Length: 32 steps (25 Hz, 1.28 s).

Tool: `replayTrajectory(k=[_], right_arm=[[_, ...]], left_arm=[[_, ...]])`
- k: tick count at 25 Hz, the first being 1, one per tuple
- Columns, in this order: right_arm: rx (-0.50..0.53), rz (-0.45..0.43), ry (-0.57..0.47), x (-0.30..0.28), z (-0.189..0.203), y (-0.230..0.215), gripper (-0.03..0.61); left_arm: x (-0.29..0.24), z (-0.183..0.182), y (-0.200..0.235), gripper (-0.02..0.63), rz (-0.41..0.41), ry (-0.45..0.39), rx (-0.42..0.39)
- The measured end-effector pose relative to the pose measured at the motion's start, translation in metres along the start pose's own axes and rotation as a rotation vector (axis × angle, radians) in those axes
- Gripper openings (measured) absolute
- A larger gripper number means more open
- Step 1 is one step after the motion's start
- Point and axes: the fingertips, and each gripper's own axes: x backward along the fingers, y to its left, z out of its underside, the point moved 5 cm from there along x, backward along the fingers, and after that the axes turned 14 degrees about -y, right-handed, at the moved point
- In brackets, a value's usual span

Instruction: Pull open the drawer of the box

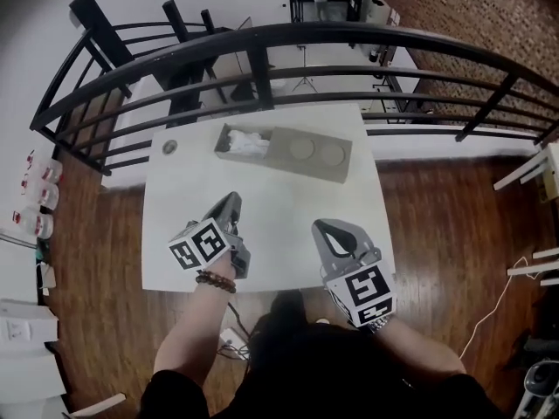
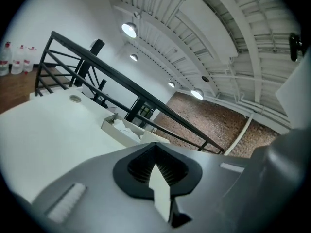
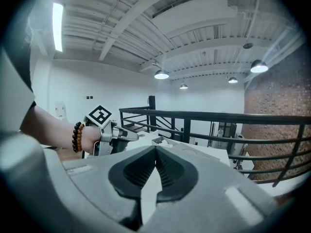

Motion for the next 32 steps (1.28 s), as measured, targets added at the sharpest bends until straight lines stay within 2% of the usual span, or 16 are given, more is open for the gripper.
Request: replayTrajectory(k=[7,11,16,21,32], right_arm=[[0.033,0.000,-0.068,0.056,-0.013,0.017,-0.008],[0.048,-0.002,-0.101,0.088,-0.021,0.028,-0.008],[0.061,-0.020,-0.131,0.121,-0.028,0.041,-0.008],[0.064,-0.047,-0.154,0.143,-0.039,0.053,-0.008],[0.063,-0.065,-0.186,0.162,-0.052,0.080,-0.008]], left_arm=[[0.063,0.027,-0.094,0.017,0.141,-0.006,-0.249],[0.102,0.044,-0.146,0.017,0.220,-0.014,-0.347],[0.141,0.064,-0.191,0.017,0.283,-0.018,-0.361],[0.172,0.069,-0.220,0.017,0.309,-0.027,-0.404],[0.213,0.070,-0.241,0.017,0.348,-0.031,-0.466]])
